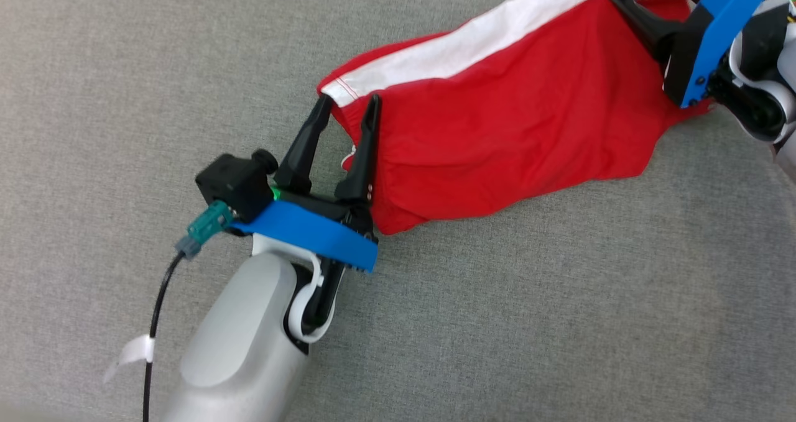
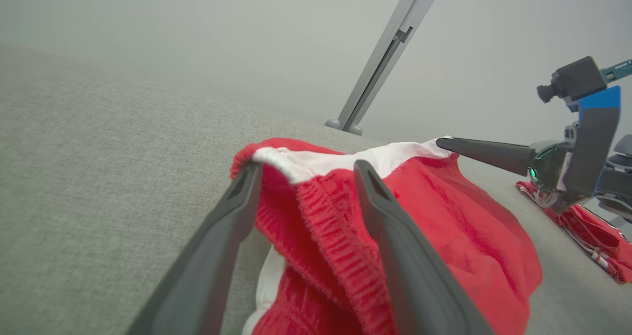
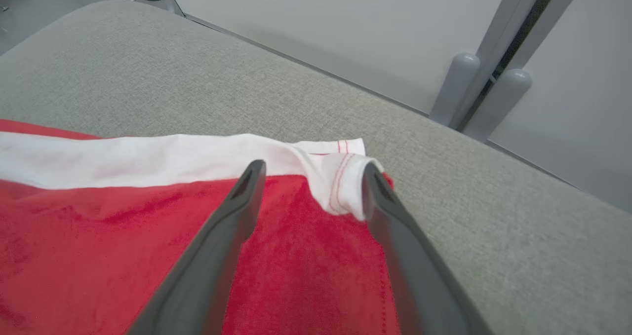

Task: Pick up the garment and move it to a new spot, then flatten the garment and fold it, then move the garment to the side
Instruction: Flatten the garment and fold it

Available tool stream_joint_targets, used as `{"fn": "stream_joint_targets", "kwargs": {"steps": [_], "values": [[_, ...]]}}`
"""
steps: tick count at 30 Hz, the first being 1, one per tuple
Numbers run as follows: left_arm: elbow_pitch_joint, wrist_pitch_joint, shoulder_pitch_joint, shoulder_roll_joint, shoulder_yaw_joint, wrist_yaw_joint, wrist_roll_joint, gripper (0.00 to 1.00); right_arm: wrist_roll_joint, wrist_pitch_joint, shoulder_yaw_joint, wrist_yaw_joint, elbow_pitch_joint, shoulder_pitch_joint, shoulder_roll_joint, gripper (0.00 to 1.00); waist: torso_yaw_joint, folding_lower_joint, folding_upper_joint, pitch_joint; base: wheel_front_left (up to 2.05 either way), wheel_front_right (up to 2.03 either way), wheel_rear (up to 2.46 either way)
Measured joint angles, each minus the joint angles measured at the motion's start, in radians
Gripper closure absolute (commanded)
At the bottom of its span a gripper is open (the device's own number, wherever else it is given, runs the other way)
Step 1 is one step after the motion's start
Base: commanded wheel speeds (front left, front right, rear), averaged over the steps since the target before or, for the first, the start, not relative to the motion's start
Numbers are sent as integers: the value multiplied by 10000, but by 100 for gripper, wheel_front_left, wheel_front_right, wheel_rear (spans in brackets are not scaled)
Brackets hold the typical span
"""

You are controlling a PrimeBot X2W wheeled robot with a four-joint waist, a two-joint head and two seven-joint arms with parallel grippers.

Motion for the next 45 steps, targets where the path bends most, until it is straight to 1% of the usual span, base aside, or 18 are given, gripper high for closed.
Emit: {"fn": "stream_joint_targets", "kwargs": {"steps": [2,4,9,13,16,19,21,24,27,30,36,39,40,42,45], "values": [[-92,0,244,40,10,0,247,0,138,-142,165,0,-29,98,-94,0,-19,0,0,-158,0,0,0],[-282,0,552,69,63,0,247,0,251,-293,368,0,-102,241,-226,0,-23,0,0,-337,0,0,0],[-602,0,1351,397,234,0,568,0,573,-627,736,0,-79,707,-646,0,16,-1,-2,-784,0,0,0],[-947,0,1805,516,652,0,865,0,782,-825,880,0,92,964,-874,0,91,-2,-2,-1010,0,0,0],[-1271,0,2116,508,1248,0,1239,0,848,-880,1035,2,198,1181,-965,0,201,-1,-2,-1094,0,0,0],[-1557,0,2429,481,1929,0,1881,0,677,-1106,1149,2,456,1206,-995,0,271,-1,-2,-1085,0,0,0],[-1848,0,2635,341,2518,73,2336,0,652,-1156,1187,2,665,1209,-961,0,282,0,-2,-1033,0,0,0],[-2230,0,2955,111,3336,105,2654,0,573,-1239,1223,2,1081,1197,-874,0,296,1,-2,-943,0,0,0],[-2445,0,3285,-15,3942,169,2903,0,564,-1160,1264,2,1390,1195,-725,0,315,1,-2,-879,0,0,0],[-2583,0,3504,-48,4309,192,3026,0,594,-924,1312,0,1586,1201,-635,0,333,1,-2,-832,0,0,0],[-2635,0,3605,-63,4270,418,2838,0,667,-276,1384,0,1720,1266,-560,0,375,0,-2,-794,0,0,0],[-2633,0,3605,-65,4276,506,2853,0,669,270,1400,0,1714,1237,-493,0,392,0,-3,-796,0,0,0],[-2637,0,3603,-63,4293,525,2876,0,683,420,1398,0,1699,1219,-493,29,395,0,-3,-798,0,0,0],[-2640,0,3598,-63,4314,587,2913,0,769,690,1404,-2,1653,1149,-483,100,395,0,-3,-803,0,0,0],[-2644,0,3597,-65,4299,637,2928,0,815,811,1452,6,1599,1130,-382,100,381,1,-2,-870,0,0,0]]}}
